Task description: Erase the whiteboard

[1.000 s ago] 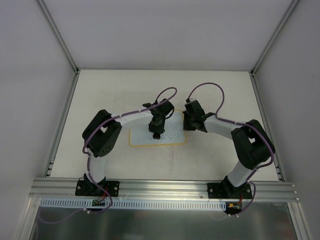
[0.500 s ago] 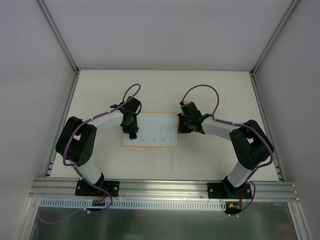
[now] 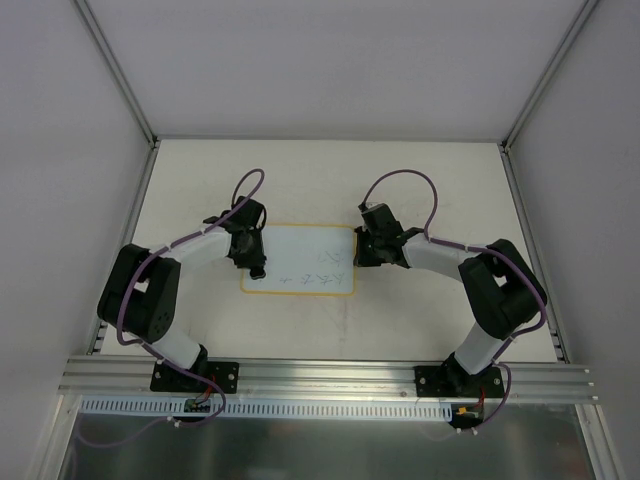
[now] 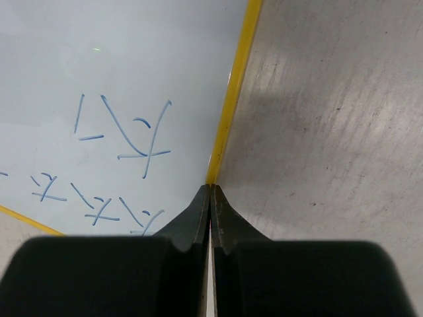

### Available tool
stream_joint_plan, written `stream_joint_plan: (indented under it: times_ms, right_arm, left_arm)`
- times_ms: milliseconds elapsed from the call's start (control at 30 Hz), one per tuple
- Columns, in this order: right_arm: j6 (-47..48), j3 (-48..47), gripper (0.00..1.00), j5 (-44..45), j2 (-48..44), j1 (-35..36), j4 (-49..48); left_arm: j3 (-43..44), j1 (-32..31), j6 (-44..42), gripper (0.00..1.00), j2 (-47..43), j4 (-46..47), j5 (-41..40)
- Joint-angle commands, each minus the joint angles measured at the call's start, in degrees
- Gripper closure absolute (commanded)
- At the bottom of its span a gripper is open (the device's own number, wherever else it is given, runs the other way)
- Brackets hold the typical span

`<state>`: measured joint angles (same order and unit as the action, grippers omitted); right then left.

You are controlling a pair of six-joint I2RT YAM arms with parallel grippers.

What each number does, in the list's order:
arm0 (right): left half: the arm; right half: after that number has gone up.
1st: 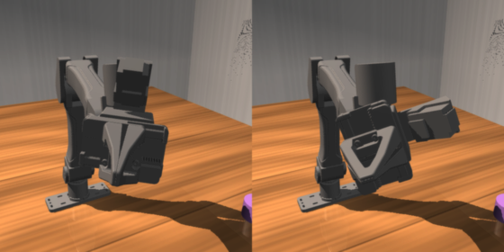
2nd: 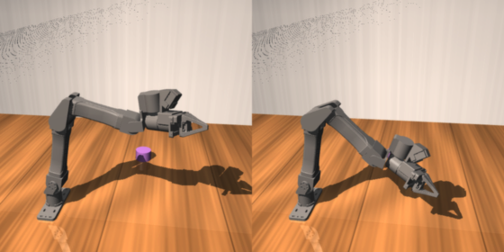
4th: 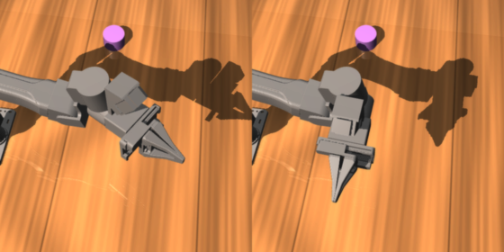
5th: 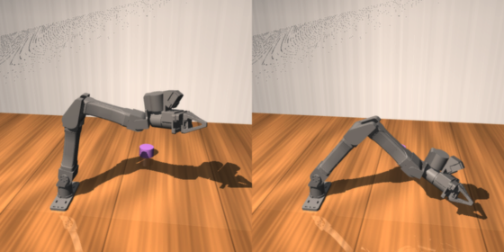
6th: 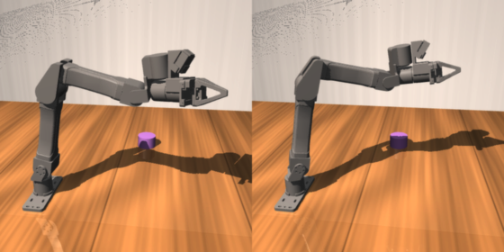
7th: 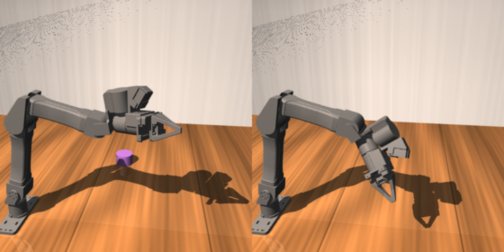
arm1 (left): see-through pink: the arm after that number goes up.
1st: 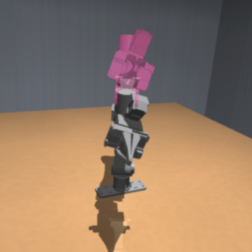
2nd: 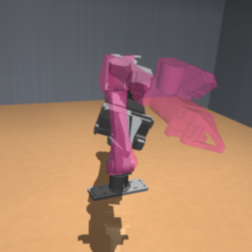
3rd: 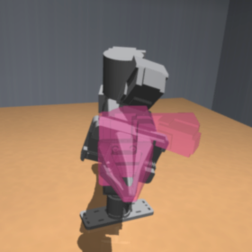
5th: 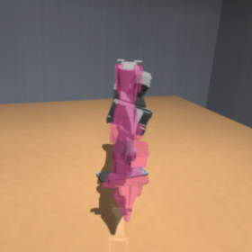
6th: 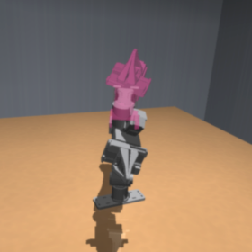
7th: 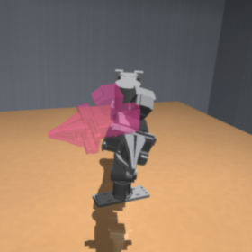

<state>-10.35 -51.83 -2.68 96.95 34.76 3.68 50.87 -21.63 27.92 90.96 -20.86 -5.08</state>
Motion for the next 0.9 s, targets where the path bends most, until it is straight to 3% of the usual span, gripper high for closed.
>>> stream_joint_plan:
  times_ms: [0,300,633,867]
  right_arm:
    - [0.6,1.3,1.00,0.7,1.9,0.2,4.2]
    - [0.6,1.7,1.00,1.0,1.6,0.4,4.2]
    - [0.6,1.4,1.00,0.7,2.0,1.0,4.1]
    - [0.4,0.8,1.00,0.8,2.4,1.5,4.1]
  left_arm:
    - [-2.8,2.0,-2.3,1.00,-0.7,-2.2,-1.0]
    - [-0.2,2.6,-5.6,1.00,-3.1,-5.8,-1.7]
    - [-2.3,2.4,-2.6,1.00,0.5,-5.6,2.5]
    - [-0.4,-5.2,0.9,1.00,6.5,-5.7,7.7]
